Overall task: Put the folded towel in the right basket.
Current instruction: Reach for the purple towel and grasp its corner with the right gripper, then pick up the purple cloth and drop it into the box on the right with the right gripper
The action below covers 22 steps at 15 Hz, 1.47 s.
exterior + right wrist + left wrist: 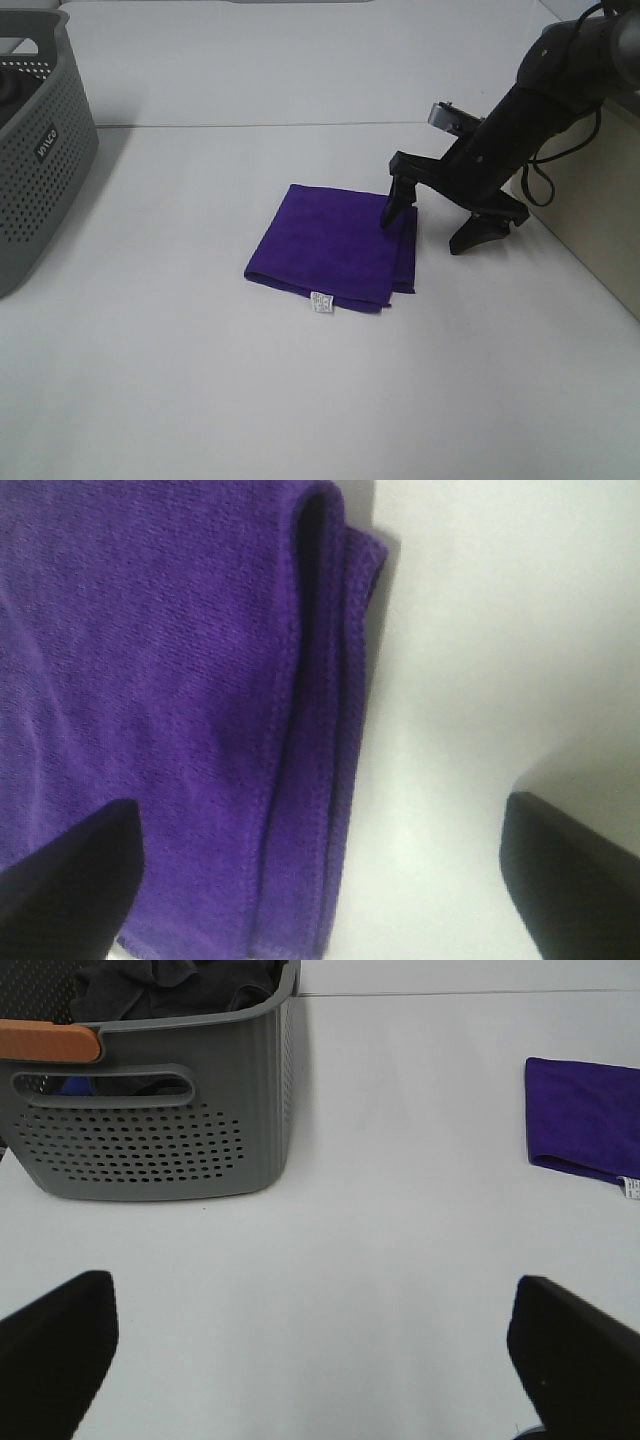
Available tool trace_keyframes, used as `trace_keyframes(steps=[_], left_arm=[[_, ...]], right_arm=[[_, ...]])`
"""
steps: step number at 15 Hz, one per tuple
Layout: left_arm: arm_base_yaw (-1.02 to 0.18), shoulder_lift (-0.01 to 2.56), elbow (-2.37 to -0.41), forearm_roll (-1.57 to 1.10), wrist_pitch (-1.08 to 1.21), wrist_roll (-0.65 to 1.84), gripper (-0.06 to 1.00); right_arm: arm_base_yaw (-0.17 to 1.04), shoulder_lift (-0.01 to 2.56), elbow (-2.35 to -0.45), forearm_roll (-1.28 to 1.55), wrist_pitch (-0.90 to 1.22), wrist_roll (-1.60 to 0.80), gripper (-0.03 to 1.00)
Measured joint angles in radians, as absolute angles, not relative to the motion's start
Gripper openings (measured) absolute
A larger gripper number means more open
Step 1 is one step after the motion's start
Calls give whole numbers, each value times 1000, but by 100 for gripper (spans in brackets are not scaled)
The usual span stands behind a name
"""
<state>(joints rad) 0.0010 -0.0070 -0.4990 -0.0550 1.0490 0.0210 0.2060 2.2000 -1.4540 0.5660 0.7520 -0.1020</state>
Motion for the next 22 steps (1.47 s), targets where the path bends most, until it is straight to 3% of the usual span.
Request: trace_keyframes(steps=[7,8,11,12,15,17,21,22], left_arm=[[1,-7,-499,-55,1049,21,99],[1,-7,-499,-55,1049,21,99],[1,-7,-499,-55,1049,21,99],[1,-7,-499,-55,1049,21,99],[1,-7,-499,-55,1049,21,99],[1,-7,-499,-55,1049,21,99],[1,-7,-499,-55,1049,21,99],[1,-7,-499,-55,1049,21,99]], right_arm=[[389,2263,-1478,614,644,-87,86],[423,2273,-1481,625,608,-87,76],[466,2295,-1480,648,550,-87,14],[466,2295,-1480,648,550,-88,7],[466,2280,-1490,630,566,-93,7],[460,2255,-1557,550,717,-93,7],[417,2120,-1840,434,1024,-55,7],[393,2071,-2034,333,1163,-25,7]])
